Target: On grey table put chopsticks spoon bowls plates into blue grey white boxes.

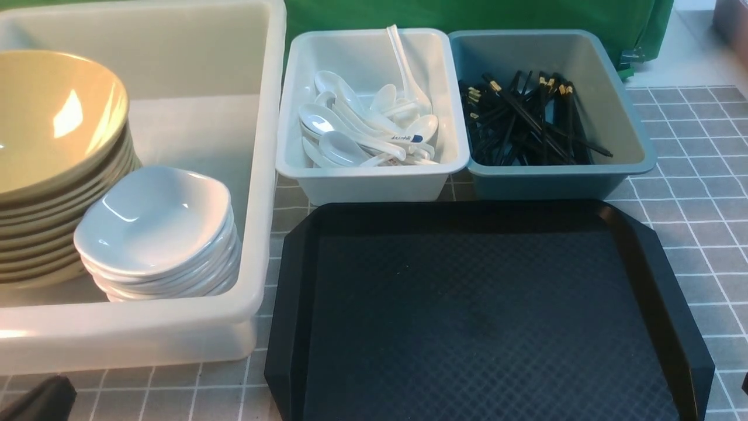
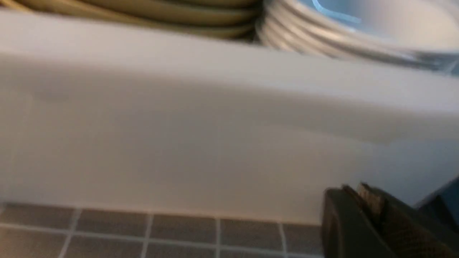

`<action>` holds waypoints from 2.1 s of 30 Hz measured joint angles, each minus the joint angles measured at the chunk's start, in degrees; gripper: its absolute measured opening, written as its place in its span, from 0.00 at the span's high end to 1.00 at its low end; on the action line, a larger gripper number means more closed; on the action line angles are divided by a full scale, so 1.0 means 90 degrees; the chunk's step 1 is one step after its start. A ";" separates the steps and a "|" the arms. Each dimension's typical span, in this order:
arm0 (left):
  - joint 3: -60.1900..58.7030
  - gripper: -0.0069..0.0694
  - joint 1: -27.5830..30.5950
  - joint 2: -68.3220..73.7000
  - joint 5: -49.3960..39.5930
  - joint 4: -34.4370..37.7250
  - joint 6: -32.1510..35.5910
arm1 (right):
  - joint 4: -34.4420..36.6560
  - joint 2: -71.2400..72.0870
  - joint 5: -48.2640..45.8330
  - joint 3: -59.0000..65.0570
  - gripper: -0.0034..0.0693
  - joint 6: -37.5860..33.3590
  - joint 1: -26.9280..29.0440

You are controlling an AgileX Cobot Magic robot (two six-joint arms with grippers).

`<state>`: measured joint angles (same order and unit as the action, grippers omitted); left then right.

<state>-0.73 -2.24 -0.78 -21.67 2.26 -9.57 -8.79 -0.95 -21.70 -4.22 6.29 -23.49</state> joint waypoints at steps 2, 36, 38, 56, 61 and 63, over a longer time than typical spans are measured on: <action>-0.0029 0.92 -0.0021 0.0000 0.0163 0.0006 0.0239 | 0.0000 0.0000 0.0000 0.0000 0.90 0.0000 0.0000; -0.0060 0.92 -0.0394 0.0000 0.0298 0.0001 0.0379 | -0.0108 0.0179 0.0447 0.0512 0.87 0.0014 0.1141; -0.0060 0.92 -0.0394 0.0000 0.0298 0.0001 0.0379 | 0.0221 0.0179 0.0633 0.0641 0.87 0.0021 0.1727; -0.0060 0.92 -0.0394 0.0000 0.0305 0.0001 0.0404 | 0.0526 0.0179 0.0390 0.0647 0.84 -0.0123 0.2531; -0.0060 0.92 -0.0394 0.0000 0.0305 0.0001 0.0404 | 0.0532 0.0179 0.0390 0.0647 0.84 -0.0128 0.2532; -0.0060 0.92 -0.0394 0.0000 0.0305 0.0001 0.0409 | 0.0532 0.0179 0.0390 0.0647 0.83 -0.0128 0.2532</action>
<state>-1.27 -5.79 -0.78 -18.92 2.27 -5.89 -4.01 0.67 -18.19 1.61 5.14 -0.70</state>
